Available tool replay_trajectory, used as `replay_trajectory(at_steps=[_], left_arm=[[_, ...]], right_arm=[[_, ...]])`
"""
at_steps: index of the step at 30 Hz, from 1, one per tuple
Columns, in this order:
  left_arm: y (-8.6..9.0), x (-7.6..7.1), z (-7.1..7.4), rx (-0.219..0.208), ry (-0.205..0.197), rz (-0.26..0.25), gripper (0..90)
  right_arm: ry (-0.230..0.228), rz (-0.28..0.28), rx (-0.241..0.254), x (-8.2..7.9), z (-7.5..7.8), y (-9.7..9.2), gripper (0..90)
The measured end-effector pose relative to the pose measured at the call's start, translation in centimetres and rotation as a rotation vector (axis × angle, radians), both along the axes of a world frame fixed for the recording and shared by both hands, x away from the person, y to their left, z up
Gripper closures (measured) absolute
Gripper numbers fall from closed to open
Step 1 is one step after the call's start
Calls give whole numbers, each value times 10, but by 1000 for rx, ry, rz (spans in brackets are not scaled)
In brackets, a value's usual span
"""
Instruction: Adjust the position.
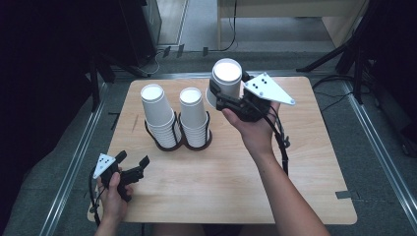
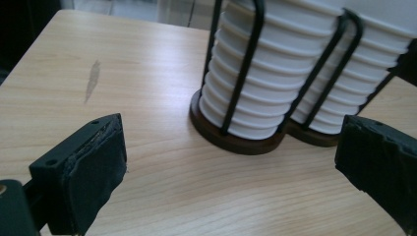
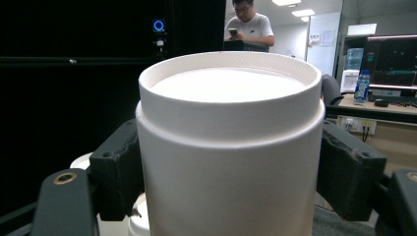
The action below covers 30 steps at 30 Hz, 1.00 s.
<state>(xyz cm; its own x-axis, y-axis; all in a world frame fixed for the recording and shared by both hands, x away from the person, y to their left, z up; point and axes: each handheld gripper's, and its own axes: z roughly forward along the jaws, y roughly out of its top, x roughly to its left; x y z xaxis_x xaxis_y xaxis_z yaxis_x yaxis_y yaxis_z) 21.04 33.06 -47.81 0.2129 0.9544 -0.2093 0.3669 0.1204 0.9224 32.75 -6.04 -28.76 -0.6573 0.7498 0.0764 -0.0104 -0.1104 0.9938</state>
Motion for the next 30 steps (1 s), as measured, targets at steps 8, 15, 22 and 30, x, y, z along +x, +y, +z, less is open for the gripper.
replay_trajectory(at_steps=[8,15,22,30], left_arm=[[-21,-3,9,3,-37,-109,0],[-43,-1,17,-7,-57,-172,0],[-61,5,23,6,-64,-216,0],[-89,18,29,2,-75,-264,0]], right_arm=[[23,5,10,-14,-25,-29,224],[51,-6,32,-17,-42,-55,224],[61,-3,40,-22,-54,-73,225],[74,26,32,-28,-68,-81,225]])
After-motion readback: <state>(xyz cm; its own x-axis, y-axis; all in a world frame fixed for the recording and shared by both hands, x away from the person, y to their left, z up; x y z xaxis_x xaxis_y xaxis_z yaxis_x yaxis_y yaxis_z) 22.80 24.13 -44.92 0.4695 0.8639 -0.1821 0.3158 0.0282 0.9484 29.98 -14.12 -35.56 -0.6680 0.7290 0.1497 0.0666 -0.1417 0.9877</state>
